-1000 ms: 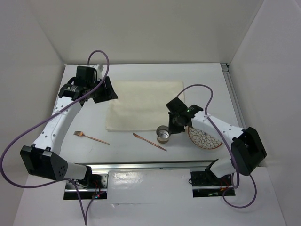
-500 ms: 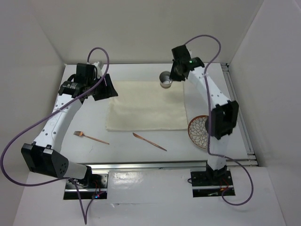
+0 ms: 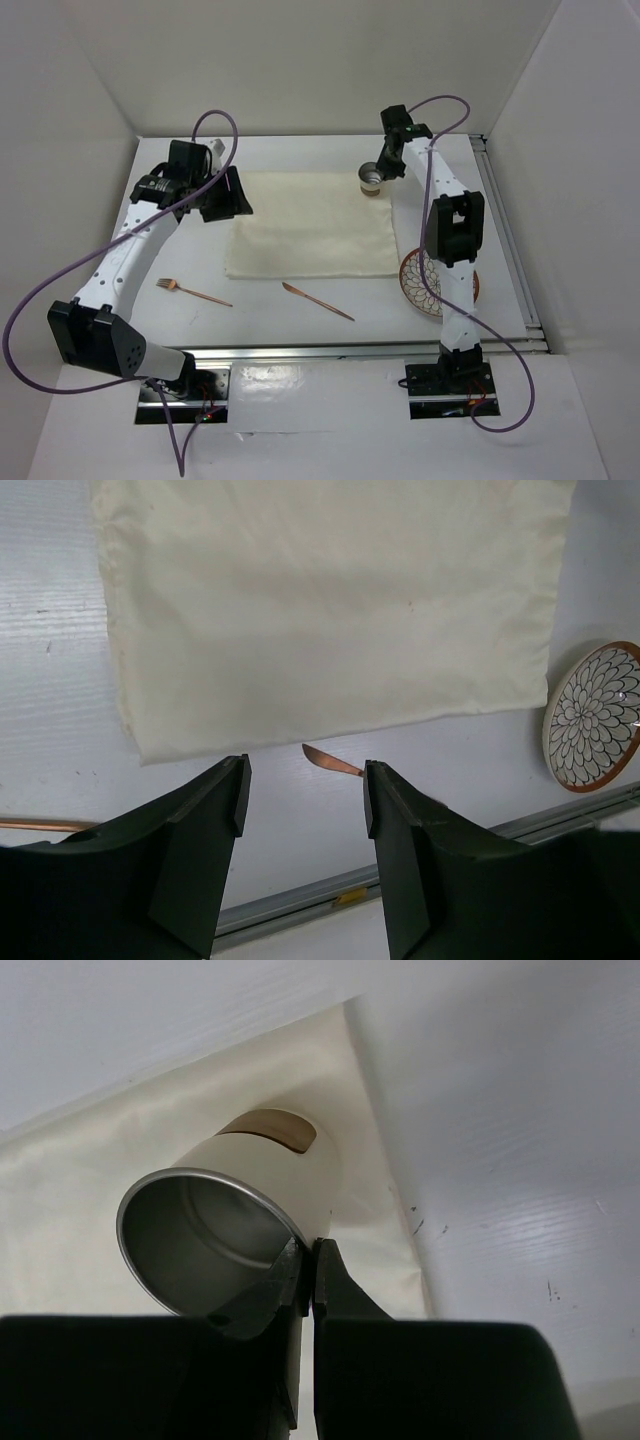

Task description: Set the dinner table for one person

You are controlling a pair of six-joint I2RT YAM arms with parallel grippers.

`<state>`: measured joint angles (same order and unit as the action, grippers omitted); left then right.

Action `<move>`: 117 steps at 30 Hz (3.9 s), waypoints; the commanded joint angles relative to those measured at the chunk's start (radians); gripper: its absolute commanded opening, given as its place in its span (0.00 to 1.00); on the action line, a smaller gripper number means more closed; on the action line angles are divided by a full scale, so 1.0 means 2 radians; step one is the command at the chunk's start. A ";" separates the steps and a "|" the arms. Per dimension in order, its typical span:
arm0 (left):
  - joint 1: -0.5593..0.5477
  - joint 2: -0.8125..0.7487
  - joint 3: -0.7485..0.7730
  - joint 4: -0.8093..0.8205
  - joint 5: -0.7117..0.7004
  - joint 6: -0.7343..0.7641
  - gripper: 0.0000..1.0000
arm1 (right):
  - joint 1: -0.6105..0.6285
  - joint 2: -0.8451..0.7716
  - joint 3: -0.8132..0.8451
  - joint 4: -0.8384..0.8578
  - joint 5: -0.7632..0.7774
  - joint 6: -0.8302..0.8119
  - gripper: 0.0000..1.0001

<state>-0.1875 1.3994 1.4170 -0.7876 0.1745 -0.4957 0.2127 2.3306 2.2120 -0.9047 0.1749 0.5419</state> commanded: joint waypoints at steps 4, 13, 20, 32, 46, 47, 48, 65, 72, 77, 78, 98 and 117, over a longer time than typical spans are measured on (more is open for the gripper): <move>-0.003 -0.012 -0.003 0.001 0.000 0.010 0.66 | -0.010 0.007 0.004 0.020 -0.015 0.009 0.01; -0.023 -0.001 0.018 -0.008 0.006 0.021 0.69 | -0.015 -0.005 0.032 0.008 -0.053 -0.001 0.95; -0.128 0.057 0.037 -0.011 0.011 0.014 0.75 | -0.020 -0.130 0.008 -0.009 -0.029 -0.016 1.00; -0.303 0.173 -0.056 0.286 0.158 -0.156 0.84 | -0.104 -0.546 -0.380 0.027 -0.005 -0.019 1.00; -0.373 0.395 0.143 0.289 0.130 -0.235 0.79 | -0.109 -0.628 -0.343 -0.048 0.017 -0.014 1.00; -0.373 0.411 0.157 0.289 0.130 -0.235 0.79 | -0.114 -0.628 -0.343 -0.048 0.009 -0.014 1.00; -0.373 0.417 0.163 0.289 0.123 -0.235 0.79 | -0.114 -0.628 -0.338 -0.052 0.005 -0.014 1.00; -0.382 0.493 0.279 0.230 0.095 -0.212 0.23 | -0.114 -0.637 -0.334 -0.058 -0.020 0.001 1.00; -0.382 0.494 0.345 0.204 0.123 -0.196 0.00 | -0.114 -0.632 -0.311 -0.042 -0.043 -0.006 0.98; -0.377 0.456 0.368 0.208 0.164 -0.179 0.00 | -0.114 -0.592 -0.245 -0.042 -0.038 -0.030 0.94; -0.368 0.442 0.368 0.208 0.178 -0.179 0.00 | -0.114 -0.592 -0.239 -0.042 -0.038 -0.030 0.95; -0.053 0.161 0.059 0.155 0.180 -0.098 0.00 | -0.114 -0.575 -0.271 -0.010 -0.021 -0.045 1.00; 0.000 0.287 0.069 0.210 0.162 -0.093 0.00 | -0.114 -0.571 -0.301 -0.006 -0.045 -0.049 1.00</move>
<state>-0.1822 2.0052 1.5314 -0.4938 0.4225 -0.6804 -0.0093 1.1912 1.6100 -0.9672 0.1032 0.4545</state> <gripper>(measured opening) 0.256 0.997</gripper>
